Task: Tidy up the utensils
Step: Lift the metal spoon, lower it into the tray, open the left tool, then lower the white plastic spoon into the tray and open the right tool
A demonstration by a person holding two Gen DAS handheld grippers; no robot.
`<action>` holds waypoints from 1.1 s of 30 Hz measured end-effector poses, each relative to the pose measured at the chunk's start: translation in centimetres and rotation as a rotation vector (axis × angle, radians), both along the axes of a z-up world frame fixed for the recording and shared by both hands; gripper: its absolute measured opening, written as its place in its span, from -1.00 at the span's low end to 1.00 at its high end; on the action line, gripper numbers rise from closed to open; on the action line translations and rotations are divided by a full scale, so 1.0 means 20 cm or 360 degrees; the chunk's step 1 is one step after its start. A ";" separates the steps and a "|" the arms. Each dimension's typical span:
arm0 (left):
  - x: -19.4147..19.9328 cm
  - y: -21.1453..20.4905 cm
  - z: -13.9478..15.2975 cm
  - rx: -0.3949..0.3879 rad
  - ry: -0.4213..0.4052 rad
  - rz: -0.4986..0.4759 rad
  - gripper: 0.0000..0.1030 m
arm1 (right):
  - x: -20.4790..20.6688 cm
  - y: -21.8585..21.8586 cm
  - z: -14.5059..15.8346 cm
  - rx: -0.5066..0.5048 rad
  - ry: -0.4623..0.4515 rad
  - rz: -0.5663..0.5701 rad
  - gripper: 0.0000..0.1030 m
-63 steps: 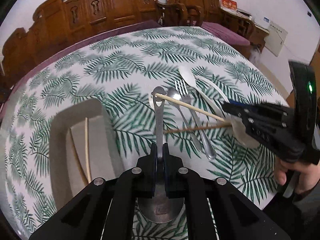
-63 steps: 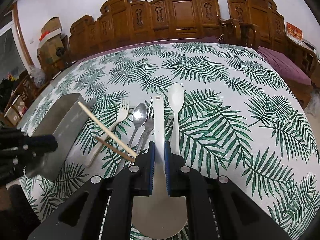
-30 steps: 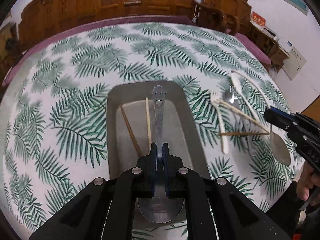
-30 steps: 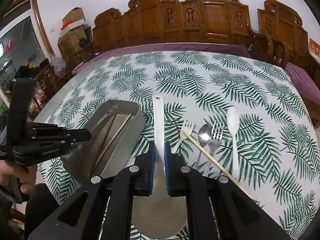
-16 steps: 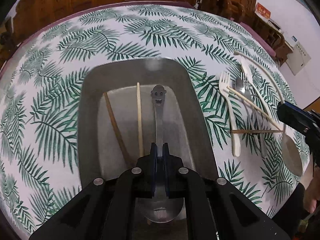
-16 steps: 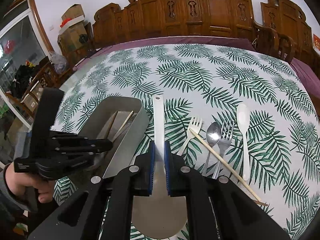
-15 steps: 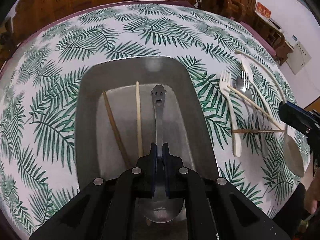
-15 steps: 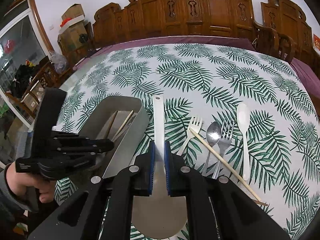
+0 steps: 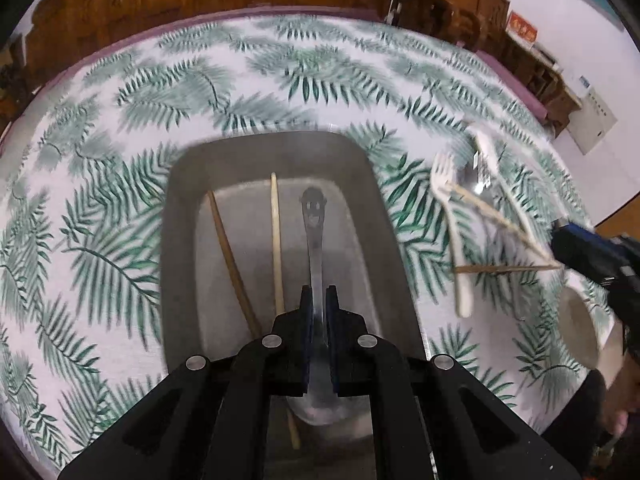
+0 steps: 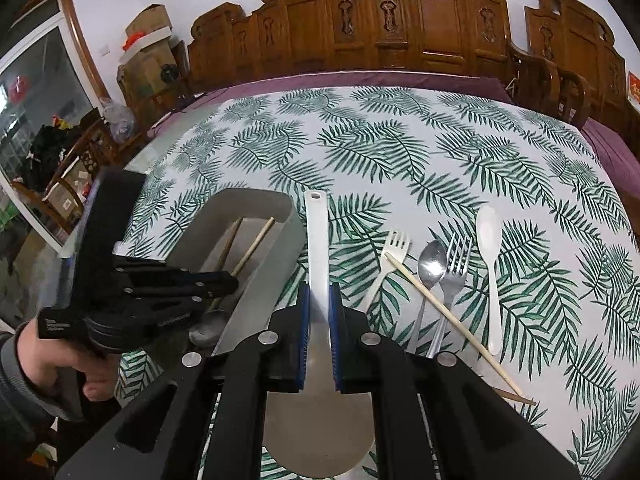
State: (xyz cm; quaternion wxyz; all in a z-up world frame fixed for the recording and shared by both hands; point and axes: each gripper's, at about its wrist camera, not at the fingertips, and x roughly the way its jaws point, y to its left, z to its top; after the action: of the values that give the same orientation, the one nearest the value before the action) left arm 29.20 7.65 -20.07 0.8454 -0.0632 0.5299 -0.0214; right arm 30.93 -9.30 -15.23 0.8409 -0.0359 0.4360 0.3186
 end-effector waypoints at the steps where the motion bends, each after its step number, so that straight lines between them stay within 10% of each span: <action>1: -0.01 0.00 0.03 -0.0005 -0.0022 0.0004 -0.90 | 0.00 0.01 0.01 0.0001 -0.0002 0.0003 -0.79; 33: -0.55 0.43 0.44 0.0057 -0.0309 0.0183 -0.90 | 0.01 0.69 -0.22 -0.0021 0.0205 0.0064 -0.79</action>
State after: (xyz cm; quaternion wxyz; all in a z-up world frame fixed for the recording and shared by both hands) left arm 18.13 16.34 -11.36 0.8936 -0.0759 0.4413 0.0306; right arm 31.18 4.42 -19.60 0.8042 -0.0296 0.4906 0.3342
